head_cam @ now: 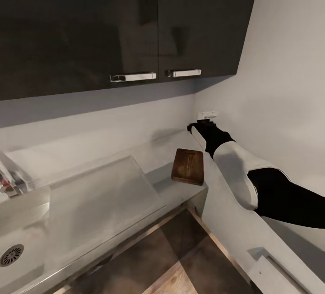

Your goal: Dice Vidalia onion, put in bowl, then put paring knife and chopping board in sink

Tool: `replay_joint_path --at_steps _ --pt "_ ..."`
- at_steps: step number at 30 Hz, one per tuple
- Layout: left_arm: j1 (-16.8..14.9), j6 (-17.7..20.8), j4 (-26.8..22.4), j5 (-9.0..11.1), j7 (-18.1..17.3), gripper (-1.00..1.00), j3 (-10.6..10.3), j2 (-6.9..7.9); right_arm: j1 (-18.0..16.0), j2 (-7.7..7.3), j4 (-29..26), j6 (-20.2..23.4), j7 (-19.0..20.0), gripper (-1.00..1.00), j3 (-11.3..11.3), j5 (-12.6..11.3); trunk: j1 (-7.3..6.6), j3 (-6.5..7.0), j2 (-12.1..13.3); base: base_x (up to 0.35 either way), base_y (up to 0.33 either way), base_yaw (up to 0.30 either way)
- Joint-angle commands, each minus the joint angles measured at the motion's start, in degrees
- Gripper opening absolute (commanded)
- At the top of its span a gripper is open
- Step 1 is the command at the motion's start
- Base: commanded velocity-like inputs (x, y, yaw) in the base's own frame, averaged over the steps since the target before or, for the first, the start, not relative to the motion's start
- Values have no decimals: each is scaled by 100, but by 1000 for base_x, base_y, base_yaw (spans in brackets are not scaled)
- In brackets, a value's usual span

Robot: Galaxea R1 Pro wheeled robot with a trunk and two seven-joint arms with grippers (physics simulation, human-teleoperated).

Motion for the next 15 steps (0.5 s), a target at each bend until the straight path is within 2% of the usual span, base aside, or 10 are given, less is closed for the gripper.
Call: replay_joint_path --at_steps 1,5,15 --pt "0 -6 -5 37 43 100 -29 5 -4 -2 -7 52 -19 100 46 -4 6 -11 -11 230 0 0" --pt "-1 10 -3 37 44 100 -27 3 -3 -4 -7 52 -19 100 46 -4 6 -11 -11 126 0 0" --pt "-3 19 6 37 45 100 -27 -2 -3 -5 -7 52 -19 100 46 -4 6 -11 -11 44 13 0"
